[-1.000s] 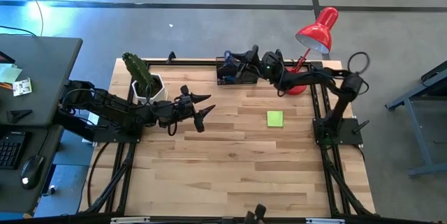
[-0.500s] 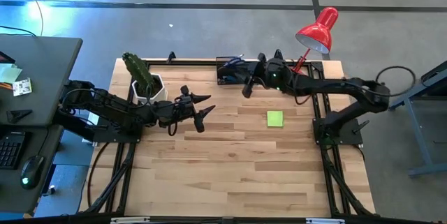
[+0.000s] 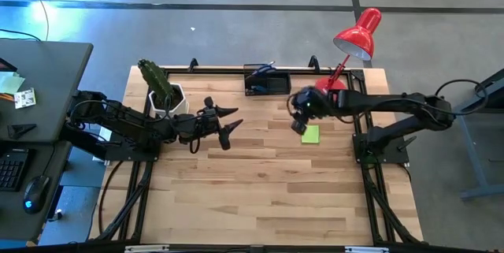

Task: Pick and place office supplies into organizer
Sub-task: Put the green sticky notes into the right section of the desk organizer

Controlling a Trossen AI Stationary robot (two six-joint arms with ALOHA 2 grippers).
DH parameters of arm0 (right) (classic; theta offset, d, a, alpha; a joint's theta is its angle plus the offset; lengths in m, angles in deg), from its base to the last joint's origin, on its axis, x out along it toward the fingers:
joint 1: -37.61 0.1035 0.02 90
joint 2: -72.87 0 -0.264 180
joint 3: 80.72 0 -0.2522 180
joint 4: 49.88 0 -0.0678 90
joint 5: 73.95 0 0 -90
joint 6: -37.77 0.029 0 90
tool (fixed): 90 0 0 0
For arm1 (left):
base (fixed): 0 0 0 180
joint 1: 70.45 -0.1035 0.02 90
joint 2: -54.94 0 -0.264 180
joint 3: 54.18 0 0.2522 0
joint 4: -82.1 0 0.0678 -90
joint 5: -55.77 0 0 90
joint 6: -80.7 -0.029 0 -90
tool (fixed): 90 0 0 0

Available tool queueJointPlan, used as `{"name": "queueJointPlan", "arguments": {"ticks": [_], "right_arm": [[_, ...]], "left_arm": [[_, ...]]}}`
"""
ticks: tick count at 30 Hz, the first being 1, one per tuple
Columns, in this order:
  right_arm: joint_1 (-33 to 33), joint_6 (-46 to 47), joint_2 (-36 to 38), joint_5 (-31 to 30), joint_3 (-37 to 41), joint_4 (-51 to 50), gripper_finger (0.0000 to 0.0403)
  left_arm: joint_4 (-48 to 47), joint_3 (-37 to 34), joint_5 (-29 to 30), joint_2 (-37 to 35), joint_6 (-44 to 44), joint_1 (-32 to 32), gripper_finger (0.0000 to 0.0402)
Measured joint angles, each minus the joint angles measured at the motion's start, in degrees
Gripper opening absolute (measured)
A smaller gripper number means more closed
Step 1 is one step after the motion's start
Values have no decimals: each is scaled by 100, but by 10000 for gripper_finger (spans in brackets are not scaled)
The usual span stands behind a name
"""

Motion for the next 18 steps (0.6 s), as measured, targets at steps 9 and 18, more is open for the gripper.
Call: {"name": "queueJointPlan", "arguments": {"ticks": [9,18], "right_arm": [[667,531,-216,74,2,-1717,124],[1402,2542,-376,-523,2,-2767,124]], "left_arm": [[11,2,-93,0,103,2,200],[-85,2,-201,0,107,2,200]]}}
